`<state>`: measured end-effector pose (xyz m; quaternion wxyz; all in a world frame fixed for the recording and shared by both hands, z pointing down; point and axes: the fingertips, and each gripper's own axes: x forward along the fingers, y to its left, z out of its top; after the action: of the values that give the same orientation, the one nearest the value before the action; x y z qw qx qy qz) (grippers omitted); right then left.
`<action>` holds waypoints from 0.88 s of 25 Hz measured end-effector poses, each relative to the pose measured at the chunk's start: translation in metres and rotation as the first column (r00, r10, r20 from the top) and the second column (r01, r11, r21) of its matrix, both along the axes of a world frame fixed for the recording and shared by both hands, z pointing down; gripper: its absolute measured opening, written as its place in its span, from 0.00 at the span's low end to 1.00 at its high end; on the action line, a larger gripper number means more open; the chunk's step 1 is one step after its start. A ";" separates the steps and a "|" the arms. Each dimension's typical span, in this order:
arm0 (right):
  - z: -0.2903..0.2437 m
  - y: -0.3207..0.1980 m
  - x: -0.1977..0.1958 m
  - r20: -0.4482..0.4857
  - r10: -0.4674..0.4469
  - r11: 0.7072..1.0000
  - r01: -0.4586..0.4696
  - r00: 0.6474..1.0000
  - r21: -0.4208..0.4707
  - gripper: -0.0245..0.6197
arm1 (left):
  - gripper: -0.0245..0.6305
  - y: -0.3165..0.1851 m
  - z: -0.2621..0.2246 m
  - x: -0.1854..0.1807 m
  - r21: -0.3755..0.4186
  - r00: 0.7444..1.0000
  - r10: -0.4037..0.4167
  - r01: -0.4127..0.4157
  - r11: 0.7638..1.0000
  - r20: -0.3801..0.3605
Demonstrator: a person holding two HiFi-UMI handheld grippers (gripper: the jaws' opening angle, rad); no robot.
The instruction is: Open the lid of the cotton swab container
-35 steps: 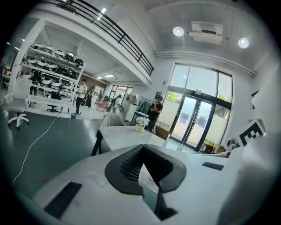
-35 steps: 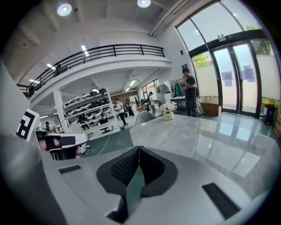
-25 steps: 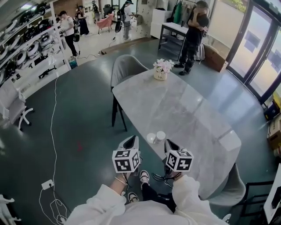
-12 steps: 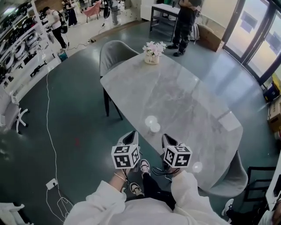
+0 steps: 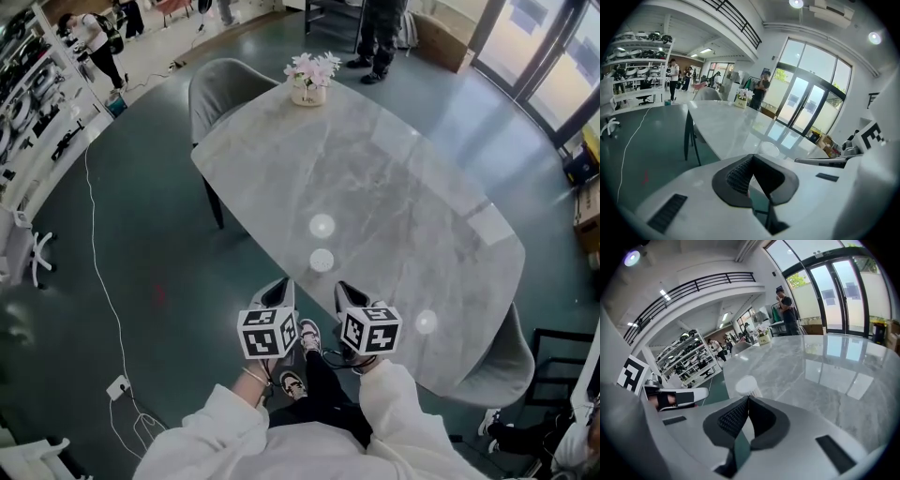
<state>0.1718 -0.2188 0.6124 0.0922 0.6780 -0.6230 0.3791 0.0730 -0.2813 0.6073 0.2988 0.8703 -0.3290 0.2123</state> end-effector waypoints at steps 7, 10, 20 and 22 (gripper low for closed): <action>0.026 -0.005 -0.004 -0.011 -0.057 0.998 0.057 0.998 -0.040 0.13 | 0.05 -0.002 0.027 0.007 -0.043 0.999 0.002 0.000 0.999 0.034; 0.032 -0.006 -0.009 -0.041 -0.105 0.993 0.103 0.994 -0.055 0.13 | 0.05 -0.004 0.033 0.007 -0.051 0.999 -0.001 0.003 0.999 0.045; 0.049 -0.018 -0.003 -0.022 -0.100 0.994 0.099 0.995 -0.045 0.14 | 0.05 -0.014 0.054 0.006 -0.075 0.998 -0.019 0.024 0.997 0.065; 0.051 -0.020 -0.003 -0.016 -0.107 0.993 0.106 0.994 -0.048 0.23 | 0.05 -0.015 0.056 0.005 -0.080 0.997 -0.022 0.027 0.996 0.068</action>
<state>0.1687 -0.2387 0.6633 0.1339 0.6449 -0.6482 0.3820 0.0784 -0.2966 0.6637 0.3248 0.8458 -0.3407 0.2510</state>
